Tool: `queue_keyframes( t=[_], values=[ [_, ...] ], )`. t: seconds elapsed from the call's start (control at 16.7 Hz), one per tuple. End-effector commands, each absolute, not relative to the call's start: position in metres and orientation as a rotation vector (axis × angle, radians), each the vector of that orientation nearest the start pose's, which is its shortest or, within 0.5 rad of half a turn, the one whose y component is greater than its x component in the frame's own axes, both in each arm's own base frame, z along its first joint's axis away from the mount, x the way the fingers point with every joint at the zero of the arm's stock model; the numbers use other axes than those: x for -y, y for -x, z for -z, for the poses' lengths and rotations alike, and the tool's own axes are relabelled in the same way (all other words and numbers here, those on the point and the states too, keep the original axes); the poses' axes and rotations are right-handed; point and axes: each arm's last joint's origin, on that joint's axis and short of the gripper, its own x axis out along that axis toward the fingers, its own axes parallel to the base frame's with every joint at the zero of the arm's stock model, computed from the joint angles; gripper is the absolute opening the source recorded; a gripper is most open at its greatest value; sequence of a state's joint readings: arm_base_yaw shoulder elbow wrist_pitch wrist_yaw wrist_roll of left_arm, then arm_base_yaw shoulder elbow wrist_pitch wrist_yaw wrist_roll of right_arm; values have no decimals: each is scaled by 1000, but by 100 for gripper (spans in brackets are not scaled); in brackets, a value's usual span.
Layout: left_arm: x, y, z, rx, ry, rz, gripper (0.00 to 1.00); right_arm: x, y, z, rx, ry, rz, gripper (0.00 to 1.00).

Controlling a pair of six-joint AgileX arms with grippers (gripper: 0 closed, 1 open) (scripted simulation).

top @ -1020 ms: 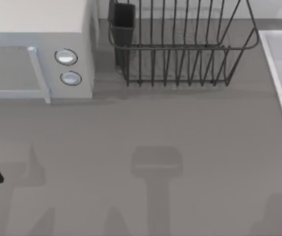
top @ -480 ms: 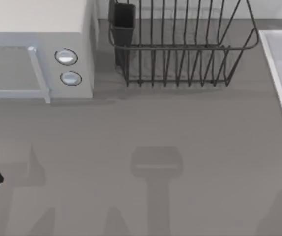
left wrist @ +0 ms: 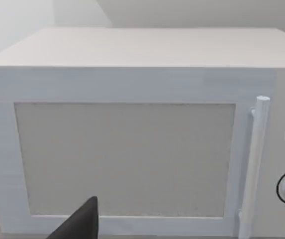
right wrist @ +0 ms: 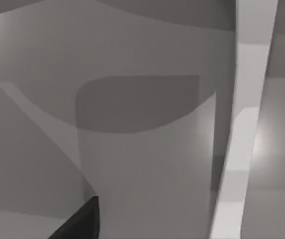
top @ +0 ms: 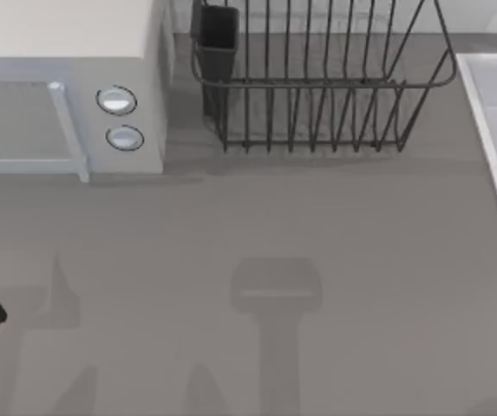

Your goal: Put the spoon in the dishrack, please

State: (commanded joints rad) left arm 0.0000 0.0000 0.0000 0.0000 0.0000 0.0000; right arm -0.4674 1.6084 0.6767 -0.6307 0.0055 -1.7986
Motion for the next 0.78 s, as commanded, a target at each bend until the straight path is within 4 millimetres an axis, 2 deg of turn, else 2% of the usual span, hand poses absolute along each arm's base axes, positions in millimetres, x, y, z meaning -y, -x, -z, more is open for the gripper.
queue_keyframes(
  t=[0.12, 0.36, 0.78],
  values=[
    [1, -106, -160, 0, 0, 0, 100, 103, -204, -94, -1317, 1036, -1029, 100],
    [1, -106, -160, 0, 0, 0, 100, 103, -203, -93, -1317, 1035, -1029, 100],
    [1, -106, -160, 0, 0, 0, 100, 103, -203, -93, -1317, 1035, -1029, 47]
  ],
)
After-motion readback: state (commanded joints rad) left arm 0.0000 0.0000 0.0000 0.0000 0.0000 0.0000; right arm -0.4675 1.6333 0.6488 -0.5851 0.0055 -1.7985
